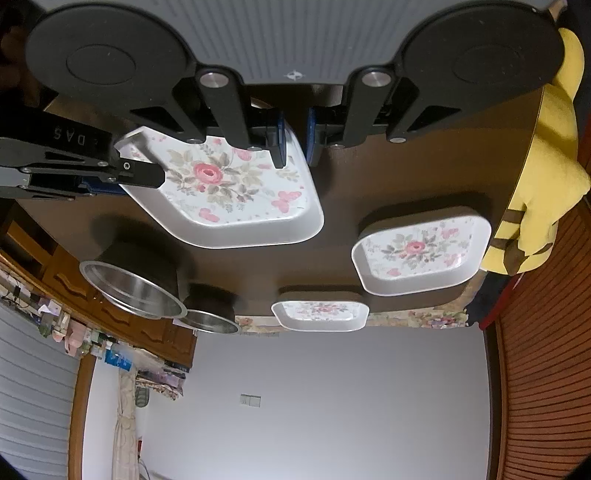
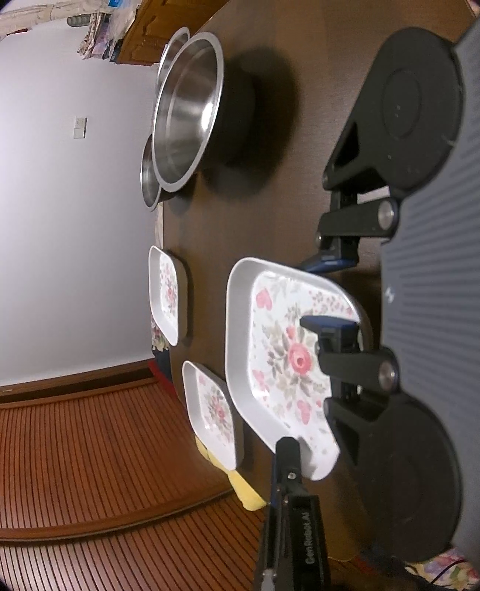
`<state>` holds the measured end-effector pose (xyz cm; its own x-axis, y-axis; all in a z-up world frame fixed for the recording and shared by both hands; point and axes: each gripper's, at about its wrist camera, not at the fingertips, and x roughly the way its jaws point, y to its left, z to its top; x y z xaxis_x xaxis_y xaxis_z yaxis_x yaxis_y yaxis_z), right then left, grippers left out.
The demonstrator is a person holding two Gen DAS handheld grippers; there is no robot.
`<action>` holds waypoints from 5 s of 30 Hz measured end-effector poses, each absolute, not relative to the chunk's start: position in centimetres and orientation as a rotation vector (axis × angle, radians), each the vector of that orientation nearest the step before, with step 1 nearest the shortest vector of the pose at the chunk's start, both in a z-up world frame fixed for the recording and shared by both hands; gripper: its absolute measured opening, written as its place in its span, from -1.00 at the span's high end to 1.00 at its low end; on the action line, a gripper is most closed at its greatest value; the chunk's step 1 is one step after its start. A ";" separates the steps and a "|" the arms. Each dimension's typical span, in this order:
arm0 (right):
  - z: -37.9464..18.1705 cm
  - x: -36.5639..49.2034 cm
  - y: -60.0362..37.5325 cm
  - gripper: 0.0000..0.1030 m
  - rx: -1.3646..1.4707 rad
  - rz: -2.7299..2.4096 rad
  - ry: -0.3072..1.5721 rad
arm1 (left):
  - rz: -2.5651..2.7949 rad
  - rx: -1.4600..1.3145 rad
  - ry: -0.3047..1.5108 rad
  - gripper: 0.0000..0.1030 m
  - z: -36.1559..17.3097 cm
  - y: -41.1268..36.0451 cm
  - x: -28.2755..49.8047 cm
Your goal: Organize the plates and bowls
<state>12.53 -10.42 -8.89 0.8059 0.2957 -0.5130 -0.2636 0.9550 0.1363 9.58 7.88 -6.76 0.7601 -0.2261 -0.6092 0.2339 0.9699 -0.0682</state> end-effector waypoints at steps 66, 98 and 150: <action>-5.3 10.4 -10.1 0.38 0.092 0.391 0.442 | -0.144 0.016 0.574 0.13 -4.1 10.2 8.5; -4.3 26.1 -0.2 0.03 -0.019 0.577 0.663 | -0.065 -0.020 0.644 -0.05 -6.0 21.2 22.4; -7.2 29.7 1.9 0.77 -0.025 0.574 0.768 | -0.061 -0.081 0.675 0.78 -7.4 22.0 22.8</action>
<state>29.74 1.90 -7.16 0.5744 0.4811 -0.6623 -0.4989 0.8472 0.1826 22.77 21.97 -7.39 0.7789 -0.0828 -0.6217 0.0302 0.9950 -0.0947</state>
